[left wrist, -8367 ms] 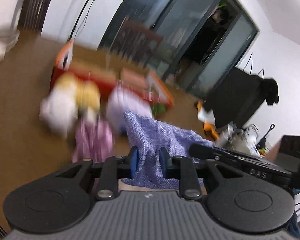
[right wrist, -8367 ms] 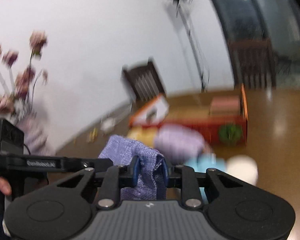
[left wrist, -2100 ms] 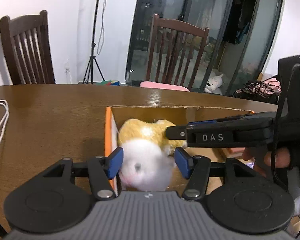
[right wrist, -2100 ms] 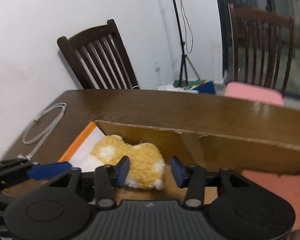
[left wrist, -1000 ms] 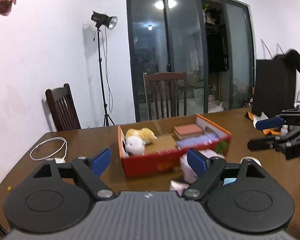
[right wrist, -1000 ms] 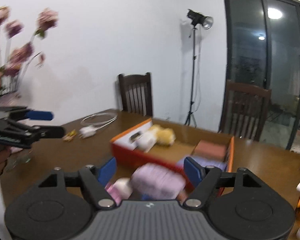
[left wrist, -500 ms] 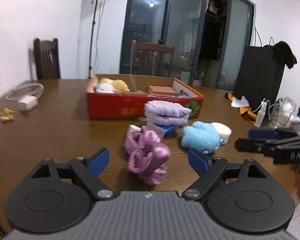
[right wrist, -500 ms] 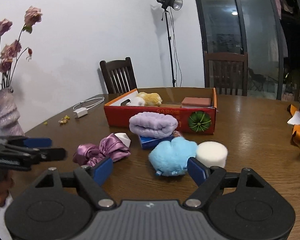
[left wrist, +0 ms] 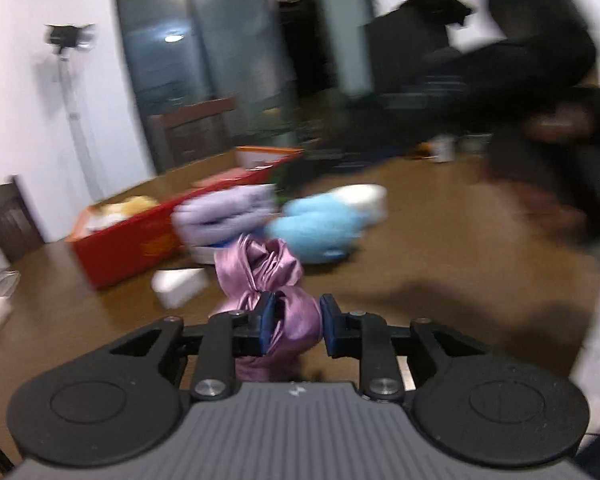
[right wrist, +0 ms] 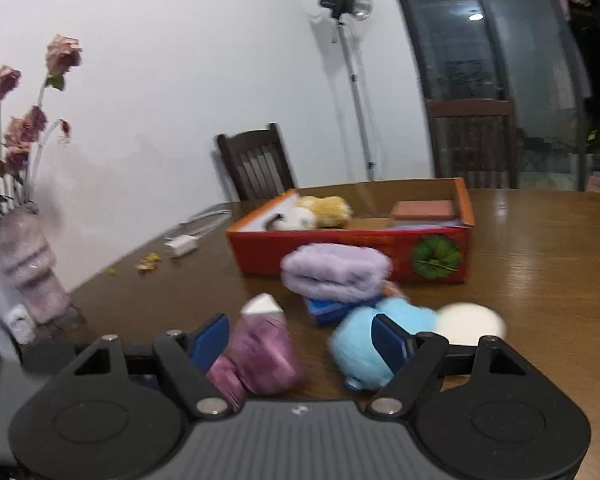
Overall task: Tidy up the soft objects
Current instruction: 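Carry the scrunchie into the box and open the left tool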
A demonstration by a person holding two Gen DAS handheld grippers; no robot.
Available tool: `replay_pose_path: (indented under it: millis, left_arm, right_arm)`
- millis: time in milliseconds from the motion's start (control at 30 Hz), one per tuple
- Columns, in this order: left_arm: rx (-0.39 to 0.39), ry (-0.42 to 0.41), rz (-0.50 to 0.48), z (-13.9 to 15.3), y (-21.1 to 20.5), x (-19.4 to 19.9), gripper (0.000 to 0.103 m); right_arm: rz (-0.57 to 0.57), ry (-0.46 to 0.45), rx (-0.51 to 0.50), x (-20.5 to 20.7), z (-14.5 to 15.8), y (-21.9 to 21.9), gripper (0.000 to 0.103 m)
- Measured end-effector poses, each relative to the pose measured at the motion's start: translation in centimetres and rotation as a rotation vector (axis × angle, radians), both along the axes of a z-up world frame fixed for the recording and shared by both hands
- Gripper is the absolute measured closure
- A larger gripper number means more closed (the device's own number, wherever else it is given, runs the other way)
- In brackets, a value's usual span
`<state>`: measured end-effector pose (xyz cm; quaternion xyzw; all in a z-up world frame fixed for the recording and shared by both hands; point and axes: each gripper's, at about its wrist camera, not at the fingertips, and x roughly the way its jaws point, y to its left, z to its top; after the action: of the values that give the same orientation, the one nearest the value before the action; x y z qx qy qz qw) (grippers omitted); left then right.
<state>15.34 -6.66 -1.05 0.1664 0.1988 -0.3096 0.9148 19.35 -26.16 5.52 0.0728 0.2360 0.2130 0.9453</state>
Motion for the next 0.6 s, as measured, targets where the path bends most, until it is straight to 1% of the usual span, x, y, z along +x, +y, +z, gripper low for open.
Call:
replay_pose_path:
  millis: [33, 67, 133, 167, 200, 267, 333, 367, 400, 467, 533, 567, 600]
  left_arm:
    - [-0.003, 0.021, -0.017, -0.3, -0.1, -0.2, 0.075]
    - [-0.005, 0.034, -0.018, -0.5, -0.1, -0.3, 0.074]
    - [-0.029, 0.054, 0.005, -0.7, 0.5, -0.5, 0.072]
    - [-0.058, 0.074, 0.021, -0.4, 1.2, -0.5, 0.067]
    - [-0.093, 0.090, 0.029, -0.2, 1.9, -0.5, 0.059]
    - [-0.193, 0.118, 0.060, 0.5, 3.6, -0.5, 0.050]
    - [-0.242, 0.130, 0.094, 0.8, 4.3, -0.1, 0.049]
    - [-0.246, 0.130, 0.119, 0.6, 4.2, 0.3, 0.049]
    - [-0.231, 0.134, 0.149, 0.5, 4.0, 1.0, 0.049]
    - [-0.198, 0.163, 0.197, -0.2, 3.3, 2.1, 0.049]
    - [-0.216, 0.218, 0.228, -0.4, 3.7, 2.8, 0.049]
    - [-0.234, 0.259, 0.232, -0.7, 3.9, 3.3, 0.053]
    - [-0.246, 0.277, 0.234, -0.8, 4.3, 3.7, 0.055]
  right_arm:
    - [0.021, 0.001, -0.010, 0.6, -0.1, 0.7, 0.027]
    - [0.036, 0.007, -0.027, 1.2, -0.3, 1.3, 0.030]
    - [0.061, 0.046, -0.064, 2.8, -1.5, 2.6, 0.042]
    - [0.063, 0.069, -0.077, 3.3, -2.0, 2.9, 0.048]
    - [0.062, 0.088, -0.081, 3.7, -2.6, 3.1, 0.052]
    - [0.057, 0.117, -0.052, 4.0, -3.6, 2.7, 0.056]
    - [0.065, 0.137, -0.004, 4.1, -4.1, 2.1, 0.061]
    - [0.070, 0.149, 0.024, 4.1, -4.3, 1.8, 0.065]
    - [0.072, 0.159, 0.047, 4.2, -4.5, 1.7, 0.068]
    - [0.063, 0.173, 0.058, 4.2, -4.9, 1.6, 0.068]
    - [0.053, 0.190, 0.070, 4.3, -5.2, 1.4, 0.068]
    - [0.050, 0.197, 0.080, 4.4, -5.4, 1.3, 0.068]
    - [0.049, 0.200, 0.088, 4.3, -5.5, 1.2, 0.068]
